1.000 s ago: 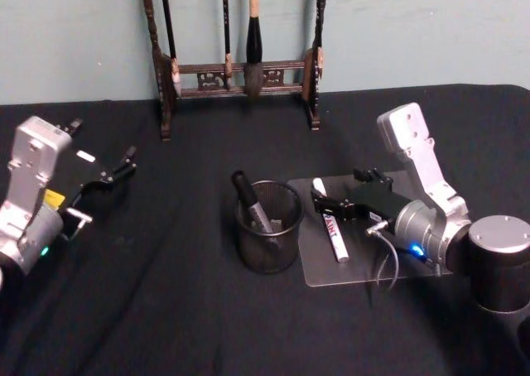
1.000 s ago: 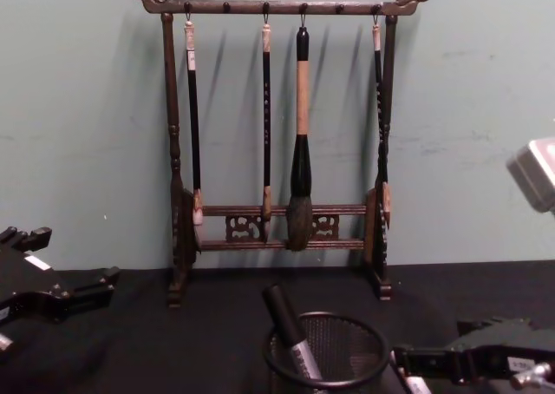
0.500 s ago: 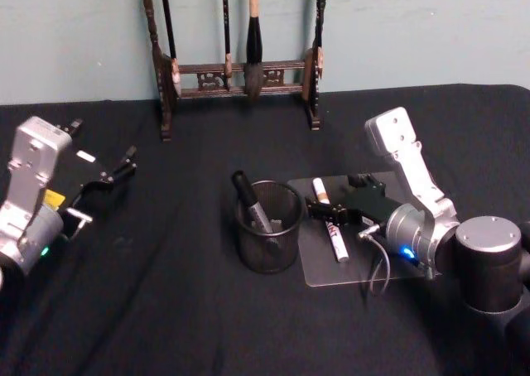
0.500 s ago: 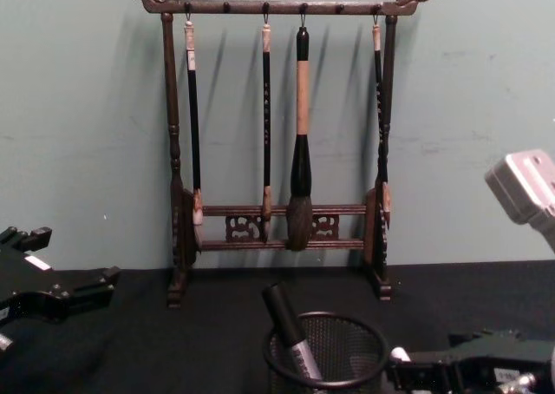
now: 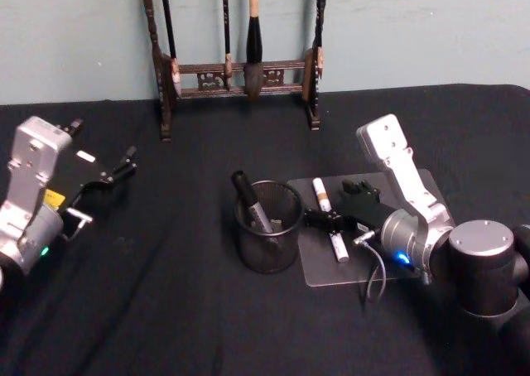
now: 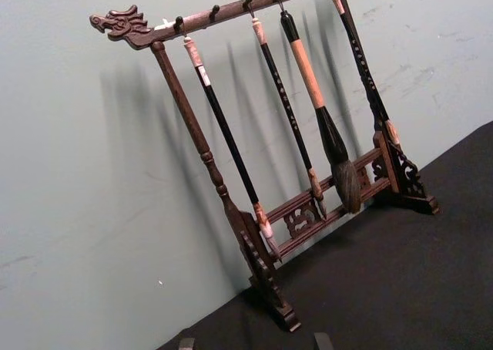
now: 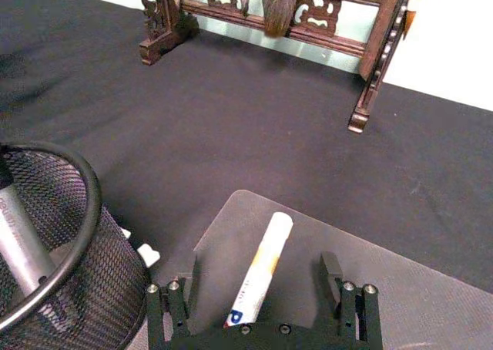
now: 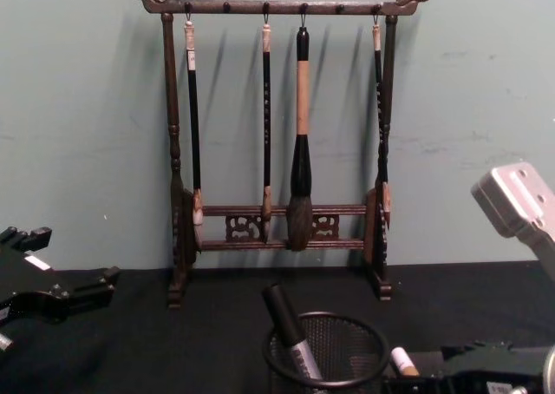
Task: Pick up the water-based marker from the table and place it into the pen holder.
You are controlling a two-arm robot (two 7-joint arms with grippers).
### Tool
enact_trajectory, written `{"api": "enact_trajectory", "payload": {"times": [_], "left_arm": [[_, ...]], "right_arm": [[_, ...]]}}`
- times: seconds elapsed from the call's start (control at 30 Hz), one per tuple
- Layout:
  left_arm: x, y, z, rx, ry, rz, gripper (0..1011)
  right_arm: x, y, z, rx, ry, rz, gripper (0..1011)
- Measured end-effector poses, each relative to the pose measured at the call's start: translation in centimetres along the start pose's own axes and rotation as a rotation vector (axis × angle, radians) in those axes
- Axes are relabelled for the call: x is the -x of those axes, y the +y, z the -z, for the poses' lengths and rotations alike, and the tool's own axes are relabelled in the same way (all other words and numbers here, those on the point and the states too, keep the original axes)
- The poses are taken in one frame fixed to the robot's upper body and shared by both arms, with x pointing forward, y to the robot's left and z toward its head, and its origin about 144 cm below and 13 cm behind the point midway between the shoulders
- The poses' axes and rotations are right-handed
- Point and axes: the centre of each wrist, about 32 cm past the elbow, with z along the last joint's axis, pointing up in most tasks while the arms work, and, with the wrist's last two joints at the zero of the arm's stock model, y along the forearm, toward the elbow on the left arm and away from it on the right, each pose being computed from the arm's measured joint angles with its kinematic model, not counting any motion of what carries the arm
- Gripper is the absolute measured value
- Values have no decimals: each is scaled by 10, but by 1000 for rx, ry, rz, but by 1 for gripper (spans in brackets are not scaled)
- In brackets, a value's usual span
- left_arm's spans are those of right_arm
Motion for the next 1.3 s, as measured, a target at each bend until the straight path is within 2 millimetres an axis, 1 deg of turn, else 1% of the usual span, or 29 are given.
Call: {"api": "enact_trajectory", "payload": {"times": [1.3], "left_arm": [[0,0,0,0,0,0,1001]], "right_arm": [[1,2,8,21,5,-18,1002]]}}
